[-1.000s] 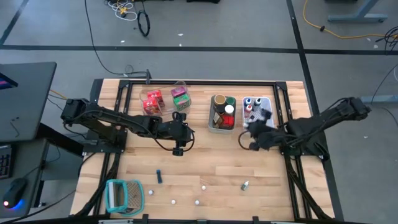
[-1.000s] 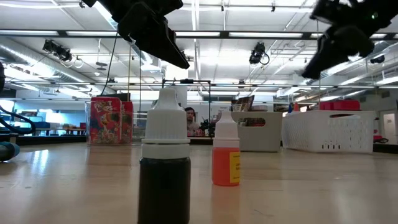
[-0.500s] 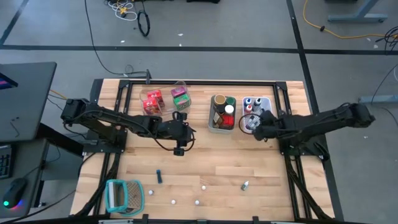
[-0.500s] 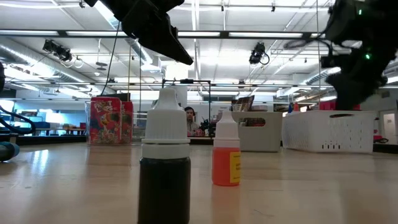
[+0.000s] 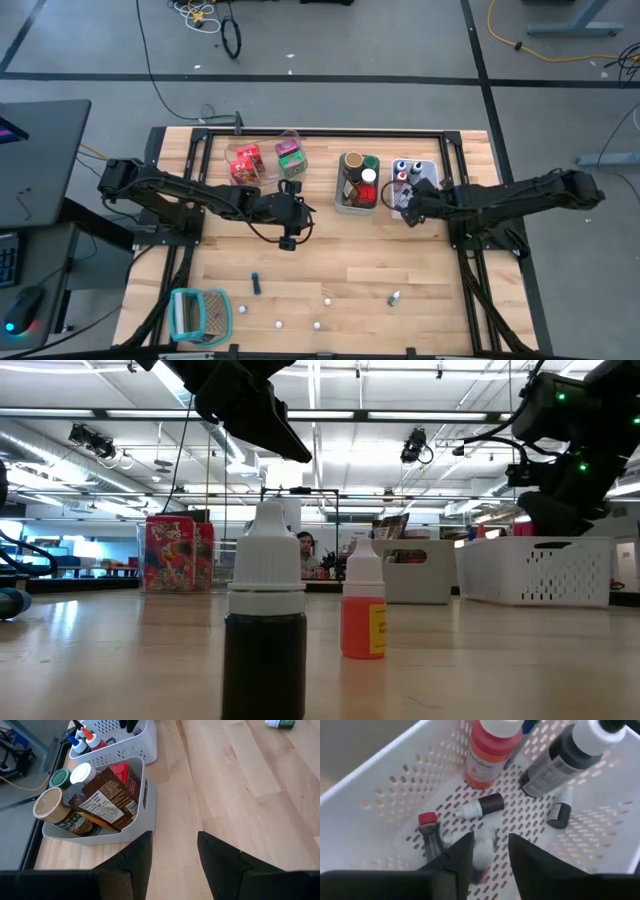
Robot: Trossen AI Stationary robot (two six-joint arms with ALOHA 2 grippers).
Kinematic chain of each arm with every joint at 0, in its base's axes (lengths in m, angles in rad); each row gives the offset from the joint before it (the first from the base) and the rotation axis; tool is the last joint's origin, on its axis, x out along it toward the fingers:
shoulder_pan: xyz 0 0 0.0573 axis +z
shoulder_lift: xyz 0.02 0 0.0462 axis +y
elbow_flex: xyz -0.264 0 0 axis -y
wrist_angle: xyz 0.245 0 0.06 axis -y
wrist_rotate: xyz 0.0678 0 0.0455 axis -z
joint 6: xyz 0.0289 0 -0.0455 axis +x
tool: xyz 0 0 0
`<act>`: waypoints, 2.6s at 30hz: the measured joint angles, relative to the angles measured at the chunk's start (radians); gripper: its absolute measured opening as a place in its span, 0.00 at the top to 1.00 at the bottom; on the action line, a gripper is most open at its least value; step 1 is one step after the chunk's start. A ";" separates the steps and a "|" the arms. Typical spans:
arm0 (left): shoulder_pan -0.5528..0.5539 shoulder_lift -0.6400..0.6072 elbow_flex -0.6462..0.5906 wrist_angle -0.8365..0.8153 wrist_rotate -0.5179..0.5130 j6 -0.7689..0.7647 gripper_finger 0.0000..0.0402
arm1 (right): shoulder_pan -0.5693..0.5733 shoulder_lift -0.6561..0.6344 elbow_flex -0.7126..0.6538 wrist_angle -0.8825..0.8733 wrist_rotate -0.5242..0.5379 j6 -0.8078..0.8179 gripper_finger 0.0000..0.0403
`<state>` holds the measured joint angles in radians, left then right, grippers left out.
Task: Pick & Place Kitchen Items
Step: Put the top small pink food coloring bottle into the white bin, then put the top small green food coloring bottle into the white bin
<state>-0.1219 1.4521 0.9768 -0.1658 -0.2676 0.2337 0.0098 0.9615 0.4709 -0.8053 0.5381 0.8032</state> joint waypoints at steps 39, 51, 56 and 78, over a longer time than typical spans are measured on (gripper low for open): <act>0.000 0.000 0.000 -0.001 -0.003 -0.012 0.59 | 0.309 0.213 0.167 0.747 -0.713 -0.873 0.78; 0.000 0.000 0.000 -0.001 -0.002 -0.089 0.59 | 0.506 0.408 0.163 0.866 -0.777 -0.891 0.81; 0.000 0.000 0.000 0.001 -0.005 -0.092 0.59 | 0.583 0.468 0.162 0.865 -0.784 -0.924 0.81; 0.000 0.001 0.000 0.000 0.000 -0.142 0.59 | 0.620 0.519 0.162 0.908 -0.603 -0.695 0.81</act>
<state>-0.1218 1.4528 0.9768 -0.1654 -0.2673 0.0914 0.6302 1.4807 0.6331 0.1025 -0.0652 0.1085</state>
